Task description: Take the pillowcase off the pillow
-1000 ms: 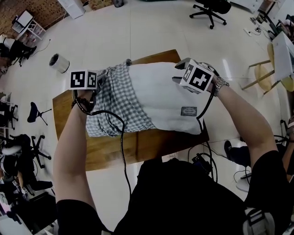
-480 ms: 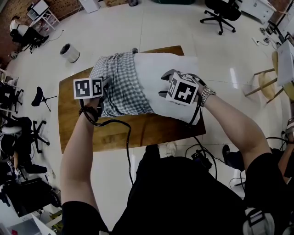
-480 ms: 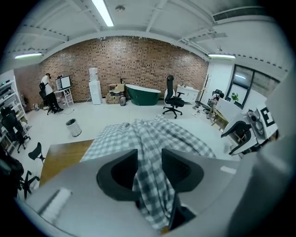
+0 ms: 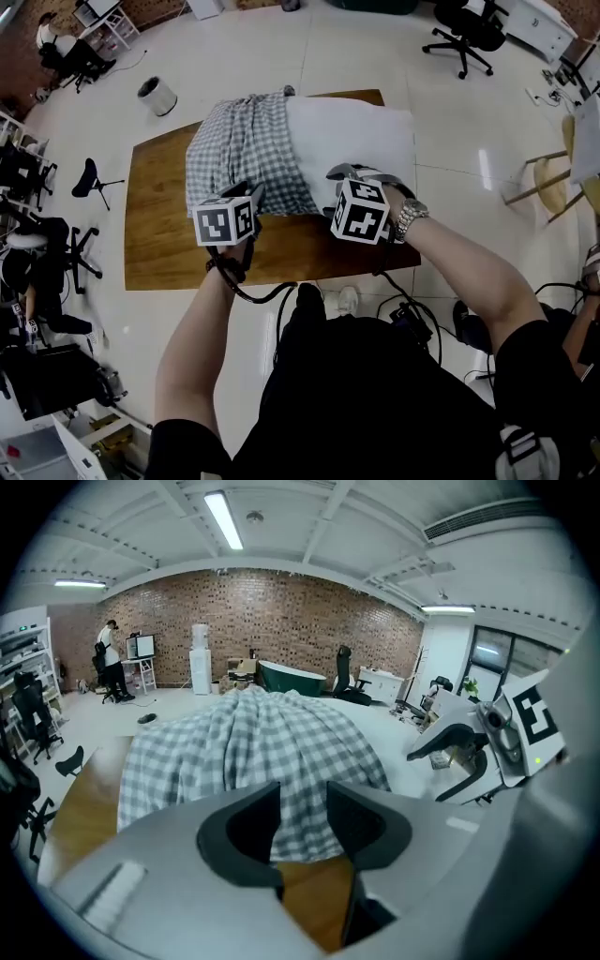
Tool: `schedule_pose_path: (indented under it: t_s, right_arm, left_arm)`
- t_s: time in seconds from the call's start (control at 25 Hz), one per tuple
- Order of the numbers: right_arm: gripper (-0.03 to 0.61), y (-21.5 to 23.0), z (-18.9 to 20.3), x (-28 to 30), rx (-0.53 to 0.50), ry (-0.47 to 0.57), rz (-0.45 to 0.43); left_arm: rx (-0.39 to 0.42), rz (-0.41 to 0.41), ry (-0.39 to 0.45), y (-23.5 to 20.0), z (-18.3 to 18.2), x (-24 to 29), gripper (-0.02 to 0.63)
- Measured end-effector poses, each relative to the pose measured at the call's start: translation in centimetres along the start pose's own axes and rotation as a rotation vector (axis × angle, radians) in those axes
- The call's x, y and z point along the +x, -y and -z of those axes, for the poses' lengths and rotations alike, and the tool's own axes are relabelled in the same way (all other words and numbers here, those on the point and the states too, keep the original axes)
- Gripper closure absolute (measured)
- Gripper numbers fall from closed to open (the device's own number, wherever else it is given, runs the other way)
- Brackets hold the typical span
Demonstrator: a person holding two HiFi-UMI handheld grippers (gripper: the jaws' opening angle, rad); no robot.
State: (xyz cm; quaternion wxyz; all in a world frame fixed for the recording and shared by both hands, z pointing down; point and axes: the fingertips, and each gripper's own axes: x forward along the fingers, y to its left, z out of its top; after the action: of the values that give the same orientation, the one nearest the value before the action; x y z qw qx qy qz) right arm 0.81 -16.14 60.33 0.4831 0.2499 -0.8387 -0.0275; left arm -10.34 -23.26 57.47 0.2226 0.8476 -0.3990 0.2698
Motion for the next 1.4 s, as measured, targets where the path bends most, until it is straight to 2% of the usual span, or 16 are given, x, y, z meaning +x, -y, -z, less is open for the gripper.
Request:
schedule_pose_path:
  t_s: [0.36, 0.52, 0.68, 0.72, 0.8, 0.96, 1.04, 1.16, 1.4]
  right_arm:
    - [0.259, -0.3, 1.2, 3.8, -0.153, -0.086, 0.196]
    - [0.259, 0.8, 2.1, 5.2, -0.202, -0.124, 0.276]
    - [0.264, 0.7, 2.6, 6.2, -0.235, -0.145, 0.316]
    - [0.273, 0.7, 2.8, 6.4, -0.247, -0.153, 0.331]
    - [0.335, 0.8, 3.0, 6.5, -0.276, -0.169, 0.368]
    - [0.485, 1.8, 2.8, 5.6, -0.325, -0.174, 0.439]
    - [0.53, 2.1, 3.1, 5.2, -0.331, -0.16, 0.449]
    - [0.555, 2.3, 3.8, 4.4, -0.316, -0.139, 0.448]
    - [0.563, 3.2, 5.2, 1.7, -0.309, -0.132, 0.473]
  left_arm:
    - [-0.122, -0.015, -0.019, 1.1, 7.5, 2.8, 0.41]
    - [-0.139, -0.022, -0.021, 0.7, 8.2, 4.7, 0.403]
    - [-0.157, -0.022, -0.013, 0.2, 9.2, 6.1, 0.403]
    - [-0.157, -0.022, -0.013, 0.1, 9.5, 6.4, 0.408]
    - [-0.148, -0.027, -0.02, -0.3, 10.0, 6.8, 0.446]
    - [-0.13, -0.054, -0.029, -1.8, 9.5, 6.3, 0.589]
    - [-0.136, -0.073, -0.031, -2.7, 9.5, 5.8, 0.601]
    - [-0.163, -0.099, -0.03, -4.1, 10.1, 5.0, 0.604]
    - [-0.232, -0.157, -0.01, -7.2, 10.3, 3.1, 0.606]
